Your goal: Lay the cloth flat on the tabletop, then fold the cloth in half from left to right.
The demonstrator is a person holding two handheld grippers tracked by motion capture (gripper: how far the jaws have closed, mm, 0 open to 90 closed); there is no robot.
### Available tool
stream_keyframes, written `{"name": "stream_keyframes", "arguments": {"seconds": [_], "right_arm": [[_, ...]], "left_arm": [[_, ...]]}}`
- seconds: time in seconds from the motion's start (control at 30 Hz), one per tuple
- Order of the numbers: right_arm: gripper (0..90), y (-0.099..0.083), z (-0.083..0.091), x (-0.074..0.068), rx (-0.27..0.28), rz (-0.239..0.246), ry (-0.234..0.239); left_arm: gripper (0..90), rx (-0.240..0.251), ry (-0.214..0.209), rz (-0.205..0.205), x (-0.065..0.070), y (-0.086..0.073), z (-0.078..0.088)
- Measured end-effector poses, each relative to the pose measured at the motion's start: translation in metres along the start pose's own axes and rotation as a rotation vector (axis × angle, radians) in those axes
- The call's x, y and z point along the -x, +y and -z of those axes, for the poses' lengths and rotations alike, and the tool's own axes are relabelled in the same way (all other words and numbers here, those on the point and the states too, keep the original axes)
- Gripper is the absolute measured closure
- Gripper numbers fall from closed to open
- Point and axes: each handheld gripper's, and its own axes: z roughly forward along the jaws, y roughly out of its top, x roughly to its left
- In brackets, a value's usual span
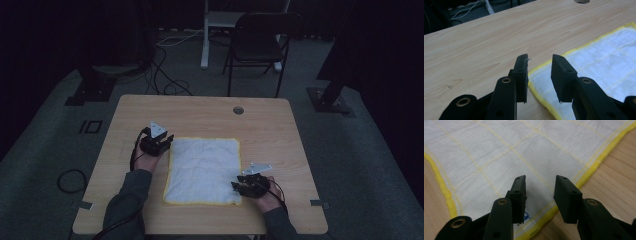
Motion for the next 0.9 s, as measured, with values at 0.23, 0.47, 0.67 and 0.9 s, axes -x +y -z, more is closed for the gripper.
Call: {"name": "stream_keyframes", "arguments": {"seconds": [0.23,0.47,0.67,0.9], "right_arm": [[61.4,0.000,0.000,0.000,0.000,0.004,0.001],[61.2,0.000,0.000,0.000,0.002,0.004,-0.003],[61.1,0.000,0.000,0.000,0.002,0.004,-0.004],[61.0,0.000,-0.001,0.000,0.003,0.002,-0.004]], "left_arm": [[65.7,0.030,-0.013,0.013,0.006,-0.006,0.013],[64.4,0.035,-0.014,0.039,0.007,-0.016,0.018],[62.6,0.037,-0.022,0.074,0.012,-0.028,0.027],[60.7,0.029,-0.028,0.090,0.021,-0.045,0.033]]}}
